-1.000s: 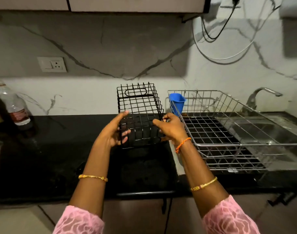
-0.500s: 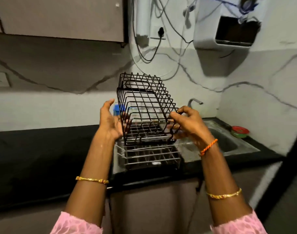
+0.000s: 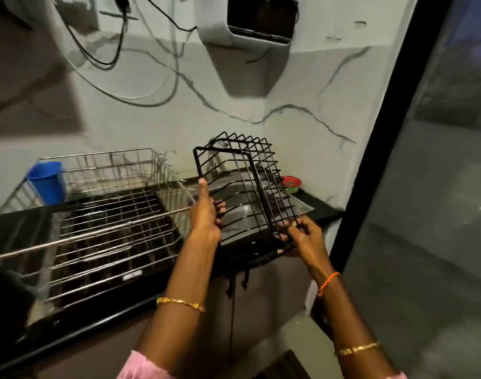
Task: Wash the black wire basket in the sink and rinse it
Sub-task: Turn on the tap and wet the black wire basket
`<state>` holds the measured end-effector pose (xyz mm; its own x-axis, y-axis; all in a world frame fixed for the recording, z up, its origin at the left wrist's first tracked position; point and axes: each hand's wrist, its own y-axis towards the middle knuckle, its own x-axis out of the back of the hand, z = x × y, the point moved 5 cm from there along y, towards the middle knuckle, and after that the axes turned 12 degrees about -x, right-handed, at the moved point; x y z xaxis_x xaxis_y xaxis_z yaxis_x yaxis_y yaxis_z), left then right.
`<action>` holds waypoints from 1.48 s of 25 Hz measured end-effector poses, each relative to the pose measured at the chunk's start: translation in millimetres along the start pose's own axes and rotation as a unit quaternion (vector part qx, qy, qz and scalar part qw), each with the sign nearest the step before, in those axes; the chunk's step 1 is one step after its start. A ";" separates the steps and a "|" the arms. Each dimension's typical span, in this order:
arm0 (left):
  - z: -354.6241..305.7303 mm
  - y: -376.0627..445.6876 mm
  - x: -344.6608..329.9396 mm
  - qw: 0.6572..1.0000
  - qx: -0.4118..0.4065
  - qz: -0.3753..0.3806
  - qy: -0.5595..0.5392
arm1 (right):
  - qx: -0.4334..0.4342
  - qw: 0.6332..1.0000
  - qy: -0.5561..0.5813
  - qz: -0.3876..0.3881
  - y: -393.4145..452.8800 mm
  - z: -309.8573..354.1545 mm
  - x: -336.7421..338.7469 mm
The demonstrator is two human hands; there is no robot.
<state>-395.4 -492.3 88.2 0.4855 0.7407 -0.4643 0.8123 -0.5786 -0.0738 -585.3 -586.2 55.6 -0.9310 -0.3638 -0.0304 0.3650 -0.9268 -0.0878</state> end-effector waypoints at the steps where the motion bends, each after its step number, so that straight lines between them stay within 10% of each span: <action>1: 11.4 13.8 -11.4 1.000 0.000 -0.019 0.000 | -0.012 1.000 0.005 -0.007 15.8 -2.6 3.2; 13: 110.9 192.7 -89.9 0.981 0.096 -0.167 0.015 | -0.112 0.992 -0.053 0.019 243.6 -38.5 4.6; 19: 128.3 267.0 -92.5 0.992 0.071 -0.060 0.087 | -0.245 0.969 0.017 0.008 341.2 -85.1 -36.6; 31: 161.0 348.9 -93.3 0.976 0.149 -0.004 -0.160 | -0.353 0.895 -0.132 0.238 503.8 -146.4 -106.9; 37: 164.5 367.8 -87.9 0.984 0.144 -0.040 -0.101 | -0.301 0.891 -0.126 0.316 545.6 -142.2 -126.6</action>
<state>-192.5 -826.3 -43.3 0.3259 0.7213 -0.6112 0.7052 -0.6160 -0.3510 -268.8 -1032.6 -130.0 -0.4831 -0.8744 -0.0453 0.6769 -0.3401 -0.6528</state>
